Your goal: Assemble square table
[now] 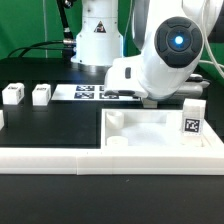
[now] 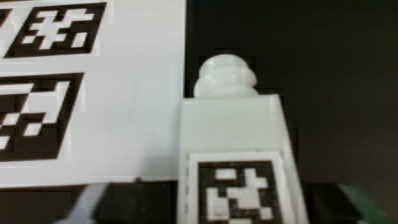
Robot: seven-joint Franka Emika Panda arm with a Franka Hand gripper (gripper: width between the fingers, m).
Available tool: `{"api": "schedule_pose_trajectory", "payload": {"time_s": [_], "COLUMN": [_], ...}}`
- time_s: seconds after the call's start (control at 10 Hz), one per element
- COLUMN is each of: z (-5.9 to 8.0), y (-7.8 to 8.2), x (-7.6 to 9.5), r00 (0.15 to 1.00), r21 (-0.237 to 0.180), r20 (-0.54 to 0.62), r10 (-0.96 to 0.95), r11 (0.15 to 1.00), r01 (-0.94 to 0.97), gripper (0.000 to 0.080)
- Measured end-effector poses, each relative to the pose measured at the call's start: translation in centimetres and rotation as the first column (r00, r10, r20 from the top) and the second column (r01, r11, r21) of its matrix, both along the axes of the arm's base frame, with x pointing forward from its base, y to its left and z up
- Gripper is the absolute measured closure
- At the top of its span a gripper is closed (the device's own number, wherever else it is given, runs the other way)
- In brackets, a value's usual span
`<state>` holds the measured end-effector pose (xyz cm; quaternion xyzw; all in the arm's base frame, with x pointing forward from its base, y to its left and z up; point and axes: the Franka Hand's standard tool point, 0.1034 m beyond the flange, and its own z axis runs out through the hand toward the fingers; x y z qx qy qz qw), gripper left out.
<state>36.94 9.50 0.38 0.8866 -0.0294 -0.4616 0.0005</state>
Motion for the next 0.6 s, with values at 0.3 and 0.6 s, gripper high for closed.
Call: {"api": "schedule_pose_trajectory", "payload": {"time_s": [0.3, 0.6], "z": [0.00, 0.00], "y": [-0.17, -0.34], "x": [0.04, 0.08], "r00": [1.000, 1.000], "r21": [0.000, 0.000], "r20": [0.000, 0.000], "r10": [-0.005, -0.009], "r11": [1.000, 1.000], "r01": [0.005, 0.009], "gripper": [0.0512, 0.0512]}}
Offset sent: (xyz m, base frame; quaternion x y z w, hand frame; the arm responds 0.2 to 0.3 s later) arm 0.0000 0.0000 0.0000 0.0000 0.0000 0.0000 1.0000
